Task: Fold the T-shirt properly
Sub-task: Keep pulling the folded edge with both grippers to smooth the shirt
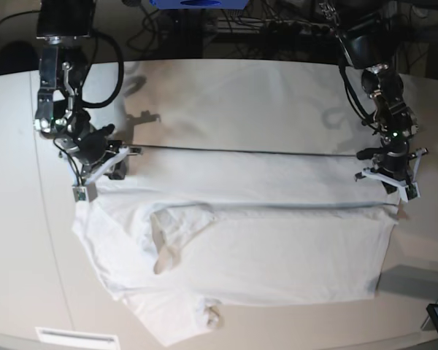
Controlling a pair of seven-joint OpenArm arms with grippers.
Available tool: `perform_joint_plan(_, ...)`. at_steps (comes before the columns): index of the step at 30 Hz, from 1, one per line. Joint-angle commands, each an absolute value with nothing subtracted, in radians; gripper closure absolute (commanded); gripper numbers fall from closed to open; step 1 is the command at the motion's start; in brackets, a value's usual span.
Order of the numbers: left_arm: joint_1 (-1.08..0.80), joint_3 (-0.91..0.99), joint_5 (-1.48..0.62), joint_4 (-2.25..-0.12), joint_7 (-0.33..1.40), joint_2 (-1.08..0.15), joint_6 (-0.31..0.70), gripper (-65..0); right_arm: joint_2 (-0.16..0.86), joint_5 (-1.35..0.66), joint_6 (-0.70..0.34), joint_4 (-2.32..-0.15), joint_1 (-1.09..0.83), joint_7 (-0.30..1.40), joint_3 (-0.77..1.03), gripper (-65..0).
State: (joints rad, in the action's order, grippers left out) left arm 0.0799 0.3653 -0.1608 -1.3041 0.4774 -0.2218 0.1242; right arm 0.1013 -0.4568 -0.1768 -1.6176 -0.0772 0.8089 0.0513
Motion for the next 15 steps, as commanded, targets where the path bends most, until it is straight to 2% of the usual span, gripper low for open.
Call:
perform_joint_plan(1,0.093,0.366,-0.16,-1.305,0.458,-0.236,0.117,0.0,0.107,-0.467,-0.183,-1.609,-0.056,0.789,0.054,-0.9)
perform_joint_plan(4,0.093,0.357,-0.16,-1.273,0.458,-0.246,0.117,0.0,0.108,-0.467,-0.183,-1.563,-0.041,0.788,0.053,-0.9)
perform_joint_plan(10,0.093,0.194,-0.16,-1.198,0.464,-0.297,0.117,0.0,0.133,-0.466,-0.183,-1.554,-0.036,0.786,0.056,-0.9)
perform_joint_plan(15,0.093,0.185,-0.16,-1.113,0.533,-0.297,0.117,0.0,0.136,-0.466,-0.153,-1.552,-0.061,0.786,0.145,-0.9)
